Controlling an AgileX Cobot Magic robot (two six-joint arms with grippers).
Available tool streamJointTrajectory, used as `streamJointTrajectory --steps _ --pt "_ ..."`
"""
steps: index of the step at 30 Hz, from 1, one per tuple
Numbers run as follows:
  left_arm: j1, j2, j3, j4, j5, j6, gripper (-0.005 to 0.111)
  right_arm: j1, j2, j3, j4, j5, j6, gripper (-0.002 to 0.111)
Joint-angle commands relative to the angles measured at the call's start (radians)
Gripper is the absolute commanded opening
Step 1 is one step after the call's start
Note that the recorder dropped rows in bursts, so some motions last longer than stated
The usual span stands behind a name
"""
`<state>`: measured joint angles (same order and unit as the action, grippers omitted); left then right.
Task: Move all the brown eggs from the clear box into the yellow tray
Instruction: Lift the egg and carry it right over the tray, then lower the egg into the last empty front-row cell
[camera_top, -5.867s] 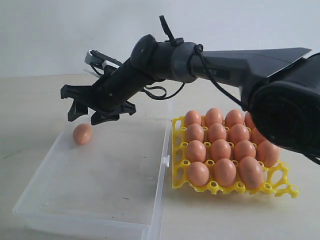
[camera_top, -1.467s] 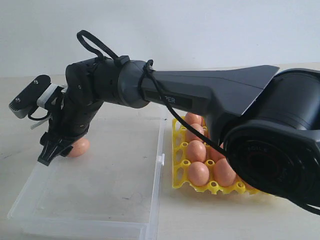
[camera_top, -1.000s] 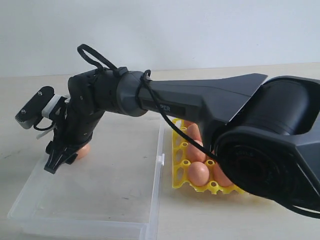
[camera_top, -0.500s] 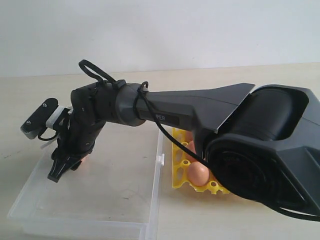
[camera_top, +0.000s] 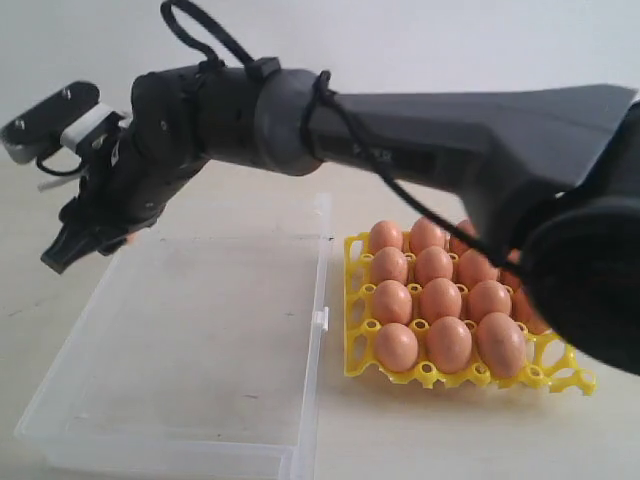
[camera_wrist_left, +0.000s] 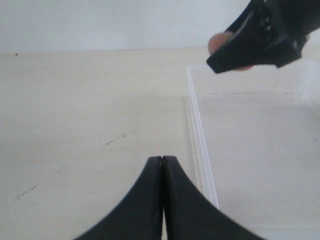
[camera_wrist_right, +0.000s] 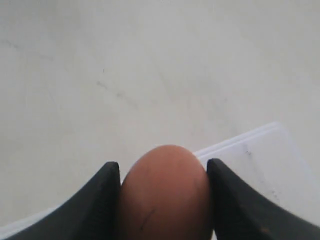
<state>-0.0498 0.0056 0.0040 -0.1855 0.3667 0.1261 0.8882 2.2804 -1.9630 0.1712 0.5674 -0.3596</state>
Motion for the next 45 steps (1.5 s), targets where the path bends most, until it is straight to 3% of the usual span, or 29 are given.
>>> streamJointTrajectory --steps 1,6,10,11,15,19,28,35,45 --pt "0.001 -0.006 -0.004 -0.002 -0.008 0.005 0.000 -0.006 -0.169 0.245 0.009 -0.242 0.047 0.000" --pt "0.001 -0.006 -0.004 -0.002 -0.008 0.005 0.000 -0.030 -0.427 0.680 0.016 -0.613 0.165 0.000" --pt "0.001 -0.006 -0.004 -0.002 -0.008 0.005 0.000 -0.119 -0.751 1.175 0.208 -0.939 0.167 0.000" --pt "0.001 -0.006 -0.004 -0.002 -0.008 0.005 0.000 -0.158 -0.857 1.304 0.264 -0.967 0.162 0.000" --pt "0.001 -0.006 -0.004 -0.002 -0.008 0.005 0.000 -0.228 -1.056 1.554 0.435 -0.967 0.078 0.000" --pt "0.001 -0.006 -0.004 -0.002 -0.008 0.005 0.000 -0.234 -1.097 1.693 0.605 -0.963 -0.053 0.000" --pt "0.001 -0.006 -0.004 -0.002 -0.008 0.005 0.000 -0.363 -1.097 1.722 0.638 -0.905 -0.059 0.000" --pt "0.001 -0.006 -0.004 -0.002 -0.008 0.005 0.000 -0.460 -1.056 1.722 0.556 -0.853 -0.014 0.000" --pt "0.001 -0.006 -0.004 -0.002 -0.008 0.005 0.000 -0.496 -0.972 1.671 0.476 -0.830 0.030 0.000"
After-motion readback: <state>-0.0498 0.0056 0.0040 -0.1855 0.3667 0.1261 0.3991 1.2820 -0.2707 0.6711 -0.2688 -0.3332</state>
